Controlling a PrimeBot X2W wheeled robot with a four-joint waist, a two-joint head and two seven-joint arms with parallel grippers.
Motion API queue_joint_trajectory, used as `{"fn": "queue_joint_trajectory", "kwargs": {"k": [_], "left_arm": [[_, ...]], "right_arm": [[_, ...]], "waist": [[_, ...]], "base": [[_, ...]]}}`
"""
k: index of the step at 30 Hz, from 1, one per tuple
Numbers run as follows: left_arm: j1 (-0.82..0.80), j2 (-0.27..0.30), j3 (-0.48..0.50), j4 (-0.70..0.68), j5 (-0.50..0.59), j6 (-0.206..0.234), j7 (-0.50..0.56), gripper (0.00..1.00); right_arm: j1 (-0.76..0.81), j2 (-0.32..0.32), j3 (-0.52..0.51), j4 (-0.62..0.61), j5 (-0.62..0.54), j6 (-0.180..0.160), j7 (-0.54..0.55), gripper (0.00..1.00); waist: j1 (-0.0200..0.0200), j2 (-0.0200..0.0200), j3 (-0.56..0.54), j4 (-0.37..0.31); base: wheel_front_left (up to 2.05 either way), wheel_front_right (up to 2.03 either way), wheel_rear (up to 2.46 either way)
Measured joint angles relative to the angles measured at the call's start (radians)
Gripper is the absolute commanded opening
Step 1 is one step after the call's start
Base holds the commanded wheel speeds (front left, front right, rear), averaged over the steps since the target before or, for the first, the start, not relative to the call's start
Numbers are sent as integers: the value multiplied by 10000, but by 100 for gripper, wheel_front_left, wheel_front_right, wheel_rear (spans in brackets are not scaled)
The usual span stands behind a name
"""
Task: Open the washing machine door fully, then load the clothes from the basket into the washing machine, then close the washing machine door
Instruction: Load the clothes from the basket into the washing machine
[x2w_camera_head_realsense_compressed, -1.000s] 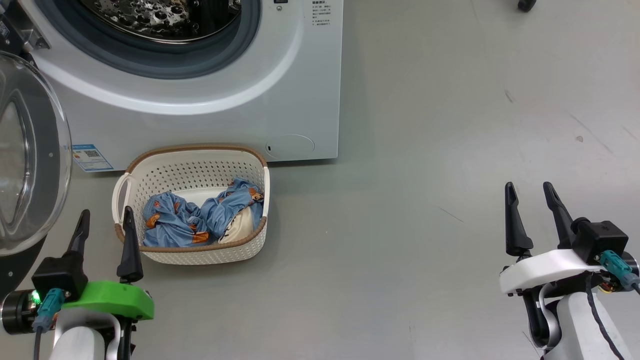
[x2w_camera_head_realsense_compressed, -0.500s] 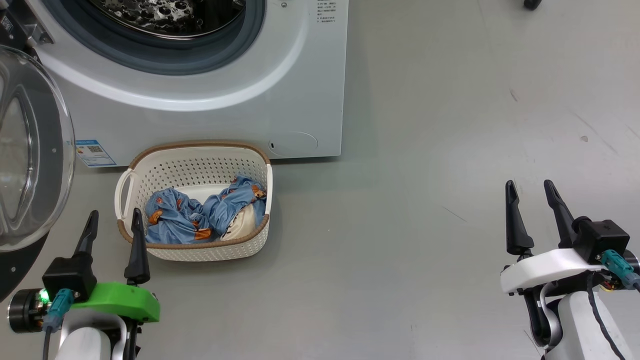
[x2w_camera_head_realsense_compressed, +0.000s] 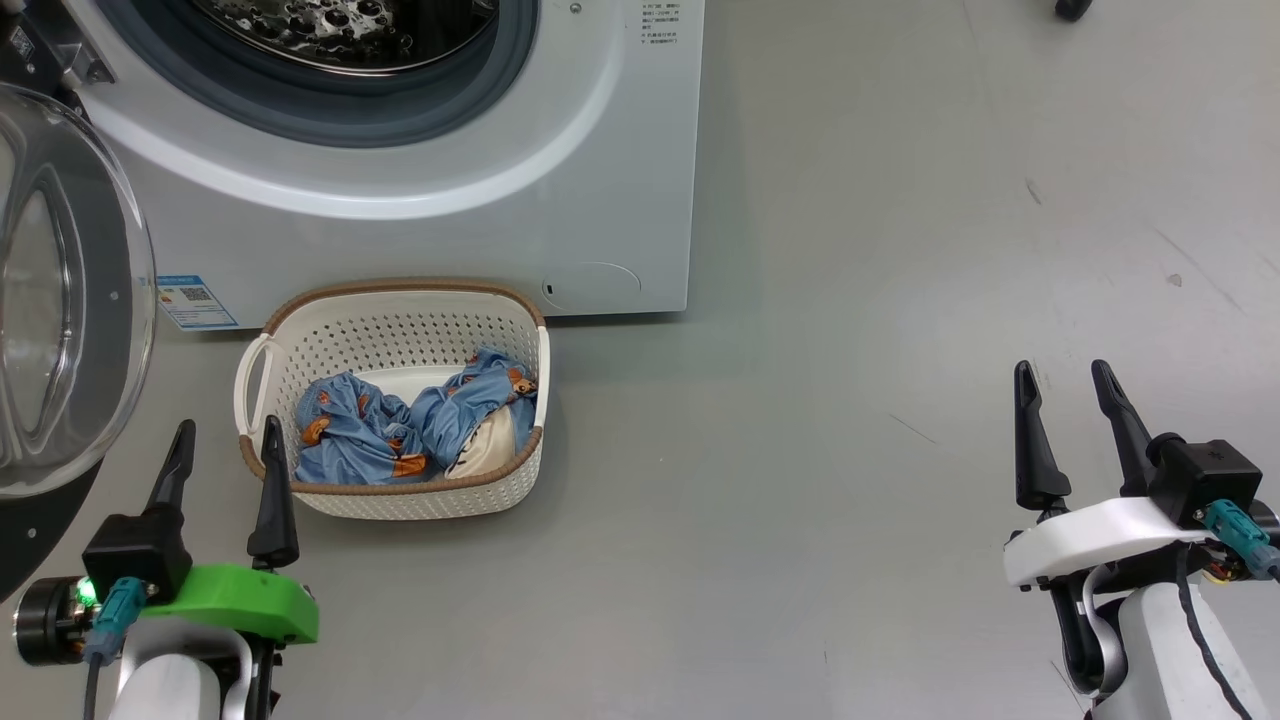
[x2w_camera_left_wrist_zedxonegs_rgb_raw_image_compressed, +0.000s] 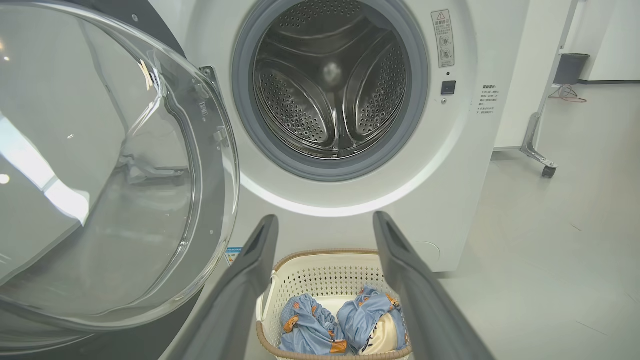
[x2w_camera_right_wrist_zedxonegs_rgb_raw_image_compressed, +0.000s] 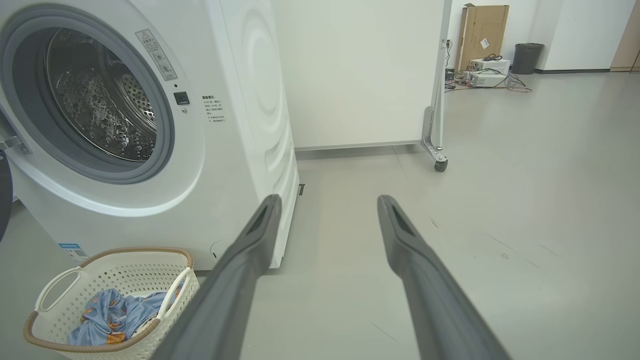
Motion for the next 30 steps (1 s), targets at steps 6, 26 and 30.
{"fn": "queue_joint_trajectory", "kwargs": {"k": [6,26,30], "left_arm": [[2,0,-8,15,0,0,0,100],[0,-6,-6,81,29,-2,0,100],[-7,-13,0,79,29,-8,0,100]], "right_arm": [[14,4,-4,6,0,0,0,100],[19,15,-12,-2,2,0,0,100],[19,19,-17,-4,2,0,0,100]], "waist": [[0,0,18,22],[0,0,223,119],[0,0,295,138]], "base": [[0,0,0],[2,-2,0],[31,-31,0]]}}
